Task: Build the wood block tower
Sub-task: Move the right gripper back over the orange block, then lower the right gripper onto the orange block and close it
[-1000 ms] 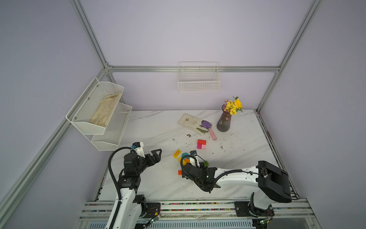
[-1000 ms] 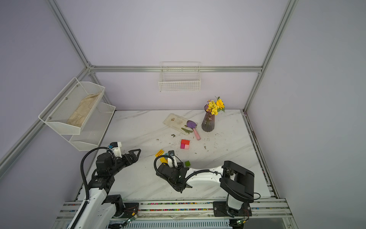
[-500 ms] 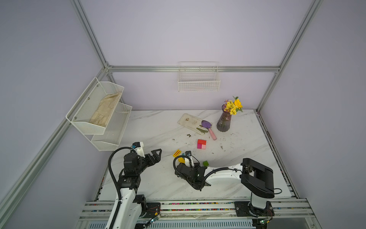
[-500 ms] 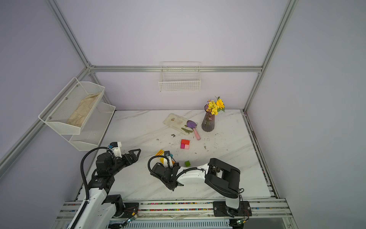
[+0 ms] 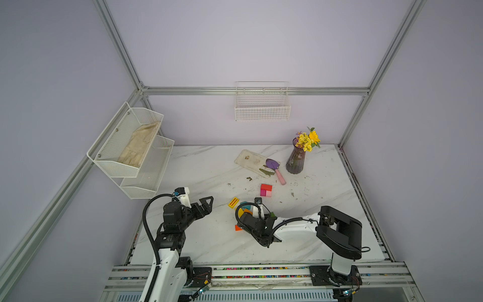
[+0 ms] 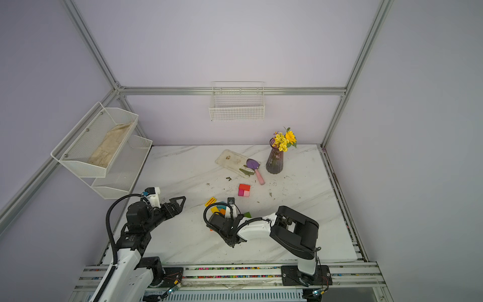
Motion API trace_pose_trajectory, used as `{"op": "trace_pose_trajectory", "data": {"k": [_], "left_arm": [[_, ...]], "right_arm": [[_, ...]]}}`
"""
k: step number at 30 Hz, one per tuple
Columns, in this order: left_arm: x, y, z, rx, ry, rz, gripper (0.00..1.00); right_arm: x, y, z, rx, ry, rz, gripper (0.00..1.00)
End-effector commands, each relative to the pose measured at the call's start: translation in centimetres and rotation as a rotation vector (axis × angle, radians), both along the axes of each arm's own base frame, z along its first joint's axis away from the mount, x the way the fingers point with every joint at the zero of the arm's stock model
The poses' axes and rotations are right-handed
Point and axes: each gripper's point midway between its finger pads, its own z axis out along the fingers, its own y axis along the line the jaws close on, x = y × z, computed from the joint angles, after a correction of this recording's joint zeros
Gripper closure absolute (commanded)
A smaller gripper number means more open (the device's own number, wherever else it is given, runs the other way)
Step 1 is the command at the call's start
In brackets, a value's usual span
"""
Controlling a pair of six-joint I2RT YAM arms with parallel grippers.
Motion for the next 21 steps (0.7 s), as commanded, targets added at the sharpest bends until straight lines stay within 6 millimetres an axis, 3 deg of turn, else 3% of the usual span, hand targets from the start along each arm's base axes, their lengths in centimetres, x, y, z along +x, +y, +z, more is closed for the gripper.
{"op": "trace_pose_trajectory", "data": {"k": [1, 6, 13, 21], "left_arm": [[-0.2, 0.2, -1.0, -0.007, 0.006, 0.011, 0.00], [-0.2, 0.2, -0.9, -0.008, 0.005, 0.010, 0.00], [-0.3, 0.2, -0.9, -0.007, 0.003, 0.010, 0.00], [-0.2, 0.2, -0.8, -0.006, -0.001, 0.012, 0.00]], "right_arm": [[0.6, -1.0, -0.6, -0.003, 0.018, -0.038, 0.22], [2.2, -1.6, -1.9, -0.022, 0.048, -0.060, 0.24], [4.1, -3.8, -2.1, -0.038, 0.051, -0.118, 0.27], [2.8, 0.0, -0.8, -0.024, -0.012, 0.086, 0.08]]}}
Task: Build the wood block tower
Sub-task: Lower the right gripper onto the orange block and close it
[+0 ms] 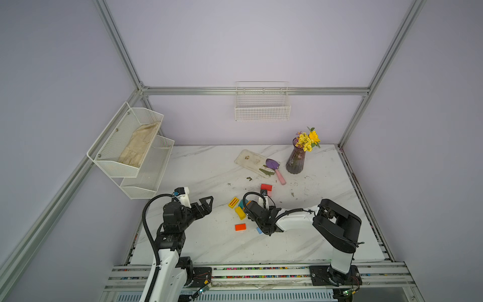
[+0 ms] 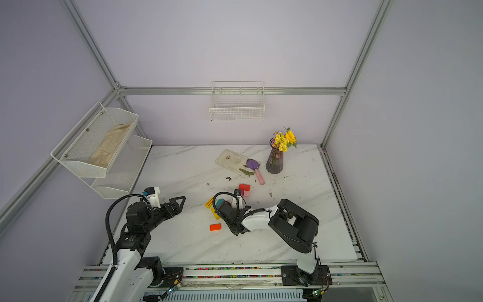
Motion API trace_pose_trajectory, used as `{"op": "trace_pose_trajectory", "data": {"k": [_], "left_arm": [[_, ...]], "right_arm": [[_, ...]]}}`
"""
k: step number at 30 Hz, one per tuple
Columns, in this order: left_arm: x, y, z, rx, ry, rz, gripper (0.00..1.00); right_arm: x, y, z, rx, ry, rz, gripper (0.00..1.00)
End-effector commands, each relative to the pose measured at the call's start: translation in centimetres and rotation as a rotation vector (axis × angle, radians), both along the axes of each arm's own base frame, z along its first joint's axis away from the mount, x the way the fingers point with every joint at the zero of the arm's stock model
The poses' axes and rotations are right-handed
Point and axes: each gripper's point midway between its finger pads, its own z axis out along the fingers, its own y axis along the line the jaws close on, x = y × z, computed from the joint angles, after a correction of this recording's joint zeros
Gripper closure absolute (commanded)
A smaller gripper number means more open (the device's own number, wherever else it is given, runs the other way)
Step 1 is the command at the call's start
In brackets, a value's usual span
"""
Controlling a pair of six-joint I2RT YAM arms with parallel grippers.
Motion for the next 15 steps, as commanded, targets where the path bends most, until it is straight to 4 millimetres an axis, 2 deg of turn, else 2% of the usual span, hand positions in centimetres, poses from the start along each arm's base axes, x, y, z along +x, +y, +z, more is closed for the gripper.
{"op": "trace_pose_trajectory", "data": {"k": [1, 8, 15], "left_arm": [[-0.2, 0.2, -1.0, -0.008, 0.007, 0.011, 0.00], [-0.2, 0.2, -0.9, -0.007, 0.004, 0.010, 0.00], [-0.3, 0.1, -0.9, -0.008, 0.001, 0.007, 0.00]], "right_arm": [[-1.3, 2.0, -0.2, -0.017, 0.005, 0.108, 0.08], [-1.1, 3.7, -1.0, -0.073, 0.016, 0.136, 0.05], [-0.2, 2.7, -0.8, -0.104, 0.003, 0.086, 0.04]]}}
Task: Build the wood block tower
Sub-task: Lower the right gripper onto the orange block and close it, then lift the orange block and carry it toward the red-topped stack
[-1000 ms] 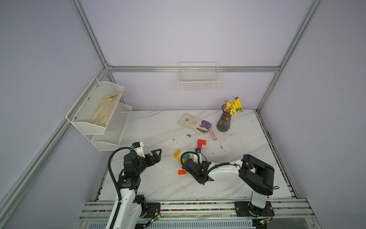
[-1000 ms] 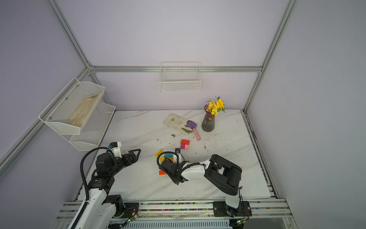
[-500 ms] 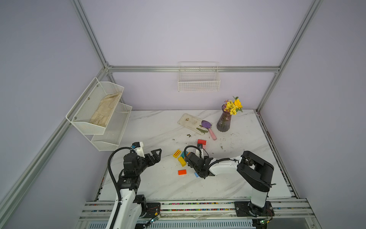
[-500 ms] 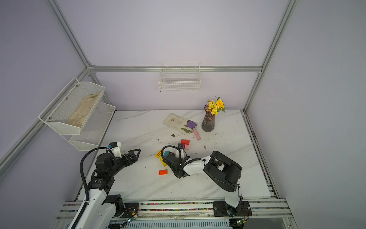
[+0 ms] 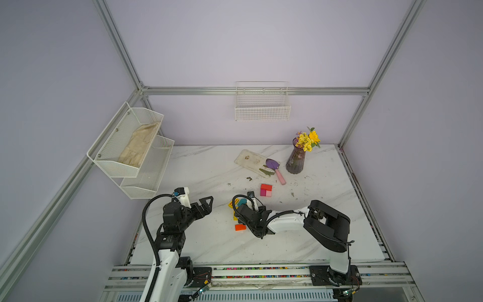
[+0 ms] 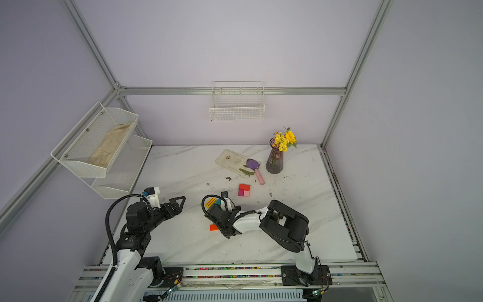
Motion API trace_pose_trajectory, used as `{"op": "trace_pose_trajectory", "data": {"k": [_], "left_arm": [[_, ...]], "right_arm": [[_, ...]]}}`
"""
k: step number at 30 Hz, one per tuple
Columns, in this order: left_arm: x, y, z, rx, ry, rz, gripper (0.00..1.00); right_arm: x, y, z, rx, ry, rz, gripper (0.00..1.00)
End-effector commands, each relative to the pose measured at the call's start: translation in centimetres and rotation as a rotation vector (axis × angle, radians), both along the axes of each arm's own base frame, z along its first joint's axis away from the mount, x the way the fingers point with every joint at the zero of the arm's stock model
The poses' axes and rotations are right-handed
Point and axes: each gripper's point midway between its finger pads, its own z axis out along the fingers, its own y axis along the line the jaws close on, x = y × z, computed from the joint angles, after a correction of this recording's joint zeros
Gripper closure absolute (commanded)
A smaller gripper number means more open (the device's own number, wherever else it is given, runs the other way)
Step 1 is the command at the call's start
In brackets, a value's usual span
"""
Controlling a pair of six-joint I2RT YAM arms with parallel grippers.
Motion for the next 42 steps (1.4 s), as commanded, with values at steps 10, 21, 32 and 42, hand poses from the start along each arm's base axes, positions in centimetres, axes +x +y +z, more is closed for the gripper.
{"op": "trace_pose_trajectory", "data": {"k": [10, 21, 32, 42], "left_arm": [[-0.2, 0.2, -1.0, -0.009, 0.006, 0.010, 0.00], [-0.3, 0.1, -0.9, -0.011, 0.001, 0.004, 0.00], [-0.3, 0.1, -1.0, -0.011, 0.002, 0.006, 0.00], [-0.2, 0.1, -0.9, -0.011, -0.001, 0.005, 0.00]], "right_arm": [[1.3, -2.4, -2.2, -0.080, 0.056, -0.039, 0.05], [2.5, -2.9, -3.6, -0.077, 0.104, -0.047, 0.11], [2.0, -3.5, -3.6, -0.099, 0.134, -0.082, 0.46], [1.5, -1.9, 2.3, -0.007, 0.071, -0.087, 0.57]]}}
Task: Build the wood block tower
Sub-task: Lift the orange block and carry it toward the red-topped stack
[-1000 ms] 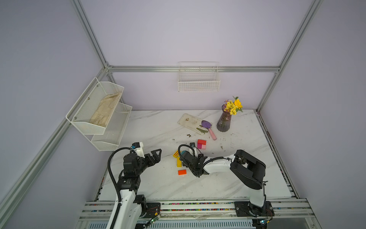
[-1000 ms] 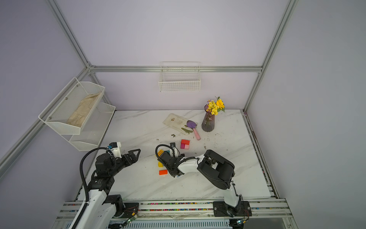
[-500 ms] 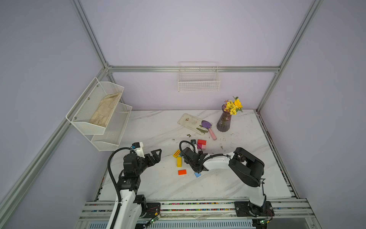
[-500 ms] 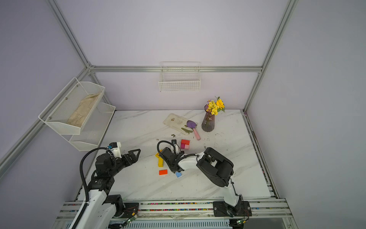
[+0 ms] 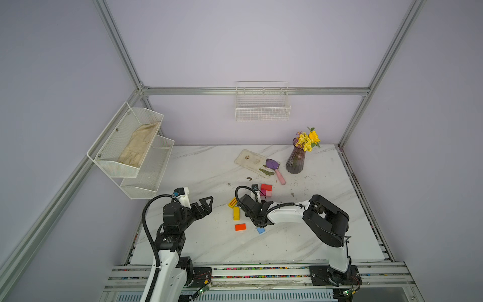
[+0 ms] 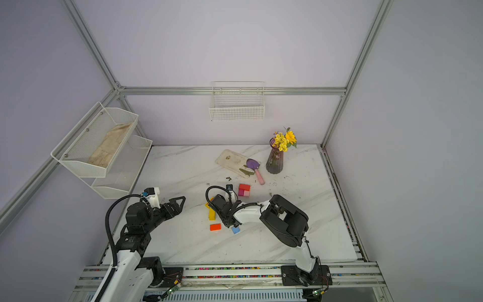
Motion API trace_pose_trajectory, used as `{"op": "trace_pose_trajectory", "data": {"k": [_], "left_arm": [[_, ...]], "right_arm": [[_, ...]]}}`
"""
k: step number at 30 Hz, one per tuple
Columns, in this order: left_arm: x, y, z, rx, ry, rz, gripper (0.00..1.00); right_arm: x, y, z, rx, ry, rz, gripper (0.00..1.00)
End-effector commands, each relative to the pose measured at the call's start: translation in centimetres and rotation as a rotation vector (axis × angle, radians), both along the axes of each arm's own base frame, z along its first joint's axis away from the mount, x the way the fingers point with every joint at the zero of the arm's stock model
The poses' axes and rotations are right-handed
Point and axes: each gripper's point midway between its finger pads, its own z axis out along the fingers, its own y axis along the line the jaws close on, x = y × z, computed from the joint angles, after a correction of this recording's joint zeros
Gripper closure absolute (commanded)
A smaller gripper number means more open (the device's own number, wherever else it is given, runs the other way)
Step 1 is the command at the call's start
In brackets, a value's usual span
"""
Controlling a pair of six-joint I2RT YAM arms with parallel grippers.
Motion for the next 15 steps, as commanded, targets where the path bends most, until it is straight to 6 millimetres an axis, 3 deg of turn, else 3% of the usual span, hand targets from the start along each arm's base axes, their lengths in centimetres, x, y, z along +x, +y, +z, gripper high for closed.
{"op": "trace_pose_trajectory", "data": {"k": [1, 4, 9, 15], "left_arm": [[-0.2, 0.0, -0.9, -0.012, 0.002, 0.002, 0.00], [-0.3, -0.5, -0.7, -0.023, -0.012, -0.028, 0.00], [-0.4, -1.3, 0.0, -0.042, -0.051, -0.079, 0.00], [-1.0, -3.7, 1.3, -0.108, -0.161, -0.221, 0.00]], "right_arm": [[-1.1, -0.3, 3.2, 0.027, -0.001, -0.018, 0.59], [-1.2, -0.7, 5.2, 0.085, -0.028, -0.035, 0.60], [-0.9, -3.1, 8.1, 0.088, -0.107, -0.098, 0.62], [0.3, -6.2, 9.6, 0.106, -0.134, -0.169, 0.65]]}}
